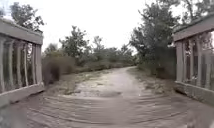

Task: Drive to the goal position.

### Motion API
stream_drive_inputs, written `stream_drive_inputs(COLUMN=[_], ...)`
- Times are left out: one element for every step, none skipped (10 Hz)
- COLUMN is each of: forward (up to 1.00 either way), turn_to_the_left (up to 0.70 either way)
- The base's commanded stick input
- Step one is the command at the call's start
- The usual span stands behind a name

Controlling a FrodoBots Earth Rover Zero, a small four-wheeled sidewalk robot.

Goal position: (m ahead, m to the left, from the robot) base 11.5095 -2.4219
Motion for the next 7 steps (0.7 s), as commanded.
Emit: stream_drive_inputs(forward=[0.7, 0.7, 0.7, 0.7, 0.7, 0.7, 0.7], turn_to_the_left=[0.0, 0.0, 0.0, 0.0, 0.0, 0.0, 0.0])
